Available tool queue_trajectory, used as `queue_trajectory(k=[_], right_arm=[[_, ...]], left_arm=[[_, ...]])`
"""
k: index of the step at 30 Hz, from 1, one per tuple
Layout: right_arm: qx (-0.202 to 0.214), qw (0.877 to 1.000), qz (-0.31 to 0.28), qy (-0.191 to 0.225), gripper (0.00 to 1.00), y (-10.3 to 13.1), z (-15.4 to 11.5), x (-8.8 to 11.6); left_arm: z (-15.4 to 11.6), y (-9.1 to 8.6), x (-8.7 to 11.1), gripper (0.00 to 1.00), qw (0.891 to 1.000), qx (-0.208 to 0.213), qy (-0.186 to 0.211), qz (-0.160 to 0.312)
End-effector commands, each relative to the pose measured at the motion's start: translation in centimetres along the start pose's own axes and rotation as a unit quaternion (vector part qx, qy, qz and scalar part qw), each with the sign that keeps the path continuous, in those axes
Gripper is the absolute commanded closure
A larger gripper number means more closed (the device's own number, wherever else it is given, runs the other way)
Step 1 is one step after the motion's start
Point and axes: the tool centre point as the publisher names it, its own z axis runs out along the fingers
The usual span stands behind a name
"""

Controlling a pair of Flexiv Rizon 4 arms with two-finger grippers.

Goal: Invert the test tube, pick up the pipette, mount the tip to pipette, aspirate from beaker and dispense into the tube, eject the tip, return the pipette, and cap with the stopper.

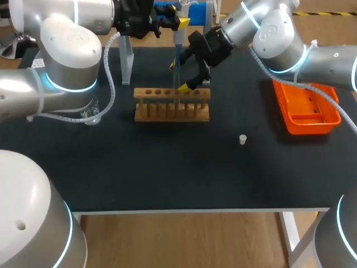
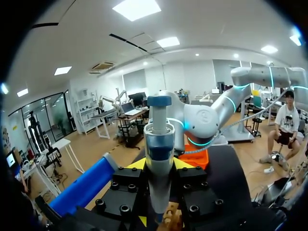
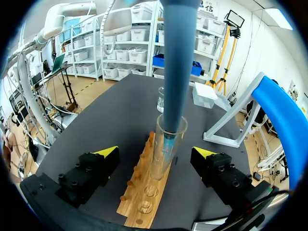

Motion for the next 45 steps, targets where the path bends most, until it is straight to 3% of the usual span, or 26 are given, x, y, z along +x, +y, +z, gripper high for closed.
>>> queue_trajectory(k=[1, 34, 39, 45], right_arm=[[0.001, 1.000, 0.000, 0.001, 0.00, 0.0, -0.2, 0.0], [-0.001, 1.000, -0.001, 0.001, 0.00, 0.1, -0.6, 0.2], [-0.009, 1.000, -0.003, -0.010, 0.00, 0.5, -2.0, 1.1], [-0.013, 0.999, -0.005, -0.029, 0.00, 0.6, -4.8, 3.6]], left_arm=[[-0.1, 0.0, 0.0, 1.00, 1.000, 0.000, 0.001, 0.000], [-0.2, 0.1, -0.1, 1.00, 1.000, -0.001, 0.000, -0.001], [-0.2, 0.1, -0.1, 1.00, 1.000, -0.001, 0.000, -0.001], [-0.2, 0.1, -0.1, 1.00, 1.000, -0.001, 0.000, -0.001]])
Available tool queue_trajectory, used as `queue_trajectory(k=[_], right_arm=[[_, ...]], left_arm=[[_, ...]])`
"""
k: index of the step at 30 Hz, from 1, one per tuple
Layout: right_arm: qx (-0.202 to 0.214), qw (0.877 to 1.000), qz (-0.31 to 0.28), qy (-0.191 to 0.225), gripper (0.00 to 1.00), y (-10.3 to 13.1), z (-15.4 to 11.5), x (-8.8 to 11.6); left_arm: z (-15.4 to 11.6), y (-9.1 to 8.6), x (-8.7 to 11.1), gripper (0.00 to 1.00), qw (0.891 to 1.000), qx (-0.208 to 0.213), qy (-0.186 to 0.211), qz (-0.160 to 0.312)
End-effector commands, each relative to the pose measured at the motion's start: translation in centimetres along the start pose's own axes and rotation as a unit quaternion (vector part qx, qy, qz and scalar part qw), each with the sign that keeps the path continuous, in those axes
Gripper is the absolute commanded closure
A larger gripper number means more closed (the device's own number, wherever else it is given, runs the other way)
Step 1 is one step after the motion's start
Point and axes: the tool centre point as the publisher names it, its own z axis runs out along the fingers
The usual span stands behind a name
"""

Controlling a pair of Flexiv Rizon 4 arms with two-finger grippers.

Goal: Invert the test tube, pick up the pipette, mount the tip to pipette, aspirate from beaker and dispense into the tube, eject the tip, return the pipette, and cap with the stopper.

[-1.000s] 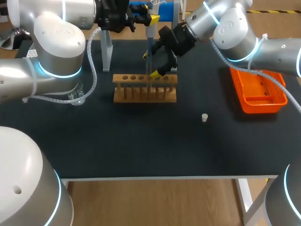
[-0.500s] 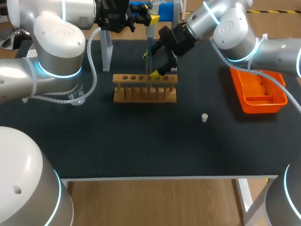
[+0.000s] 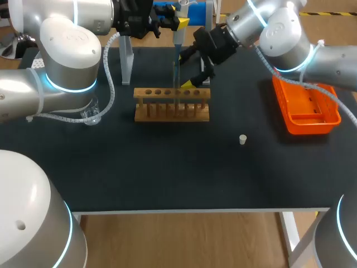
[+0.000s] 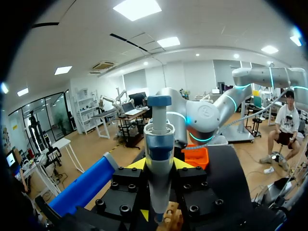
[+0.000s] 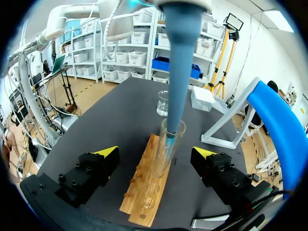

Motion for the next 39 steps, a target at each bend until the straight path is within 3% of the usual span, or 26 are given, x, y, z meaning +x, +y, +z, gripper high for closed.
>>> queue_trajectory(k=[1, 10, 16, 29, 39], right_arm=[[0.001, 1.000, -0.002, -0.025, 0.00, 0.2, -3.4, 3.2], [-0.009, 0.997, 0.001, -0.079, 0.00, 1.0, -9.8, 6.1], [-0.031, 0.993, 0.018, -0.116, 0.00, 3.2, -12.7, 7.3], [-0.033, 0.992, 0.020, -0.123, 0.00, 3.4, -12.9, 7.4], [-0.046, 0.989, 0.027, -0.141, 0.00, 8.6, -17.4, 5.5]], left_arm=[[-0.1, 0.0, 0.0, 1.00, 1.000, 0.000, 0.001, 0.000], [-0.1, 0.0, 0.0, 1.00, 1.000, 0.000, 0.001, 0.000], [-0.1, 0.0, 0.0, 1.00, 1.000, 0.000, 0.001, 0.000], [-0.1, 0.0, 0.0, 1.00, 1.000, 0.000, 0.001, 0.000], [-0.1, 0.0, 0.0, 1.00, 1.000, 0.000, 0.001, 0.000]])
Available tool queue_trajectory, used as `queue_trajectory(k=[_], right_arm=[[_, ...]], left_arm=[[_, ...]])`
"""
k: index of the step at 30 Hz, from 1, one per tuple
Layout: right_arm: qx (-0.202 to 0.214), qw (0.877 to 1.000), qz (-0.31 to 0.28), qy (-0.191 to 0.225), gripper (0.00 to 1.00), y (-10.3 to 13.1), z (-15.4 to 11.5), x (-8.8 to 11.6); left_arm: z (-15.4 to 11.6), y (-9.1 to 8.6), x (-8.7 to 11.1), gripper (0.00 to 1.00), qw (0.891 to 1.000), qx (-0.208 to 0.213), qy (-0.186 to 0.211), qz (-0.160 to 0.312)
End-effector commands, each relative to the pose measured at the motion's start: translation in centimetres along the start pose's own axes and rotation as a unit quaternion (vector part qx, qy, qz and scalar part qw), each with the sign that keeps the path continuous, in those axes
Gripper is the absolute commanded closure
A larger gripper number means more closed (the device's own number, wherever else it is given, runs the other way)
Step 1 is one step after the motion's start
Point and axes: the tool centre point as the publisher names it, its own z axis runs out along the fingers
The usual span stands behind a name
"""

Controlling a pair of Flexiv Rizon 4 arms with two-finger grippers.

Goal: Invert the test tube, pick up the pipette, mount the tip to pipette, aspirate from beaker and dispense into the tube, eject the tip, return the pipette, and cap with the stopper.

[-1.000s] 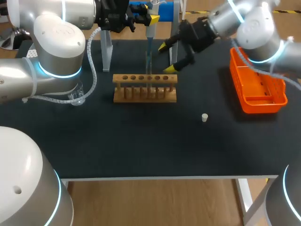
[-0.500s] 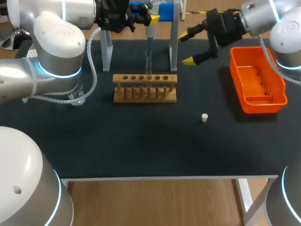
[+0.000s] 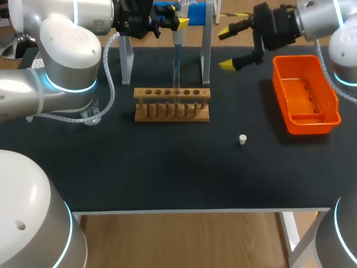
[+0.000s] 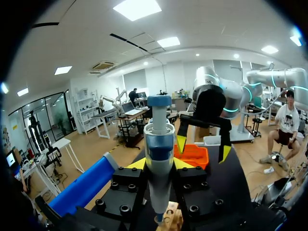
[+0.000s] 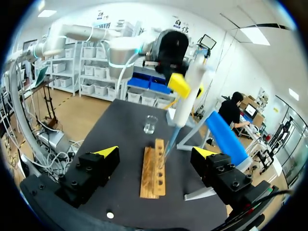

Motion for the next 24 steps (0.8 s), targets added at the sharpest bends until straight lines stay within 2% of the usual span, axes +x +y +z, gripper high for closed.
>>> queue_trajectory(k=[1, 8, 11, 17, 18, 19, 24], right_arm=[[0.011, 1.000, 0.011, -0.002, 0.00, 2.8, -1.9, -1.5], [-0.018, 1.000, 0.015, -0.014, 0.00, 7.8, -2.8, -5.1], [-0.044, 0.999, 0.020, -0.007, 0.00, 9.8, -3.0, -5.7], [-0.044, 0.999, 0.020, -0.007, 0.02, 9.8, -3.0, -5.7], [-0.044, 0.999, 0.020, -0.007, 0.61, 9.8, -3.0, -5.7], [-0.044, 0.999, 0.020, -0.007, 1.00, 9.8, -3.0, -5.7], [-0.044, 0.999, 0.020, -0.007, 1.00, 9.8, -3.0, -5.7]], left_arm=[[-0.1, 0.0, 0.0, 1.00, 1.000, 0.000, 0.001, 0.000], [-0.1, 0.0, 0.0, 1.00, 1.000, 0.000, 0.001, 0.000], [-0.1, 0.0, 0.0, 1.00, 1.000, 0.000, 0.001, 0.000], [-0.1, 0.0, 0.0, 1.00, 1.000, 0.000, 0.001, 0.000], [-0.1, 0.0, 0.0, 1.00, 1.000, 0.000, 0.001, 0.000], [-0.1, 0.0, 0.0, 1.00, 1.000, 0.000, 0.001, 0.000], [-0.1, 0.0, 0.0, 1.00, 1.000, 0.000, 0.001, 0.000]])
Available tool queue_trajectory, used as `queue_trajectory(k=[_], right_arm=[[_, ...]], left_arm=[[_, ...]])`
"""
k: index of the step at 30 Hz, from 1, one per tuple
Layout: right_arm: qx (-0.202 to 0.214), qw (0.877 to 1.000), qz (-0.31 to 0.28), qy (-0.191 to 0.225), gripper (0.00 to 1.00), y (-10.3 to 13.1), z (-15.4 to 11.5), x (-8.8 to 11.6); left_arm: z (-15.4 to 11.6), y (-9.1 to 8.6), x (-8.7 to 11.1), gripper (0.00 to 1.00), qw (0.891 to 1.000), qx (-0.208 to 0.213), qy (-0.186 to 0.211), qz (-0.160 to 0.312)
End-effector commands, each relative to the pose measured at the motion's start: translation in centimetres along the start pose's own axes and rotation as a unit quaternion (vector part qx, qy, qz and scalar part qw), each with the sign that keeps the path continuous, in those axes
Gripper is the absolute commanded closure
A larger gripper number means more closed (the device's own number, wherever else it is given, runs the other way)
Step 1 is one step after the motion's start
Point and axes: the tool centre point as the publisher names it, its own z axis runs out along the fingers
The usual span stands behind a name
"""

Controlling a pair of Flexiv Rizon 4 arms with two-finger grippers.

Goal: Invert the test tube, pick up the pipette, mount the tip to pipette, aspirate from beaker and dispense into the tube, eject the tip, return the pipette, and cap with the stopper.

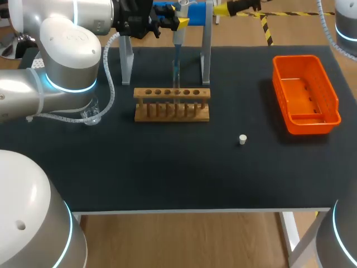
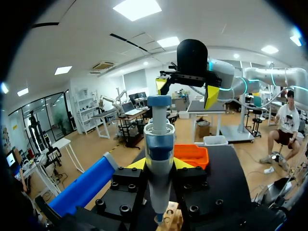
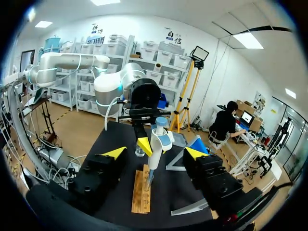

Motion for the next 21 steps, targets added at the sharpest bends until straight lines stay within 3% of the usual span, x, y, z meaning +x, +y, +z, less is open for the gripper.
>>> queue_trajectory(k=[1, 5, 12, 21], right_arm=[[0.001, 1.000, 0.000, 0.002, 1.00, 0.0, -0.1, 0.0], [0.001, 1.000, 0.000, 0.002, 1.00, 0.0, -0.1, 0.0], [-0.006, 1.000, 0.016, 0.021, 1.00, 3.1, 0.7, -1.0], [-0.001, 0.999, 0.030, 0.036, 1.00, 5.4, 2.8, -1.8]], left_arm=[[-0.1, 0.0, 0.0, 1.00, 1.000, 0.000, 0.001, 0.000], [-0.1, 0.0, 0.0, 1.00, 1.000, 0.000, 0.001, 0.000], [-0.1, 0.0, 0.0, 1.00, 1.000, 0.000, 0.001, 0.000], [-0.1, 0.0, 0.0, 1.00, 1.000, 0.000, 0.001, 0.000]])
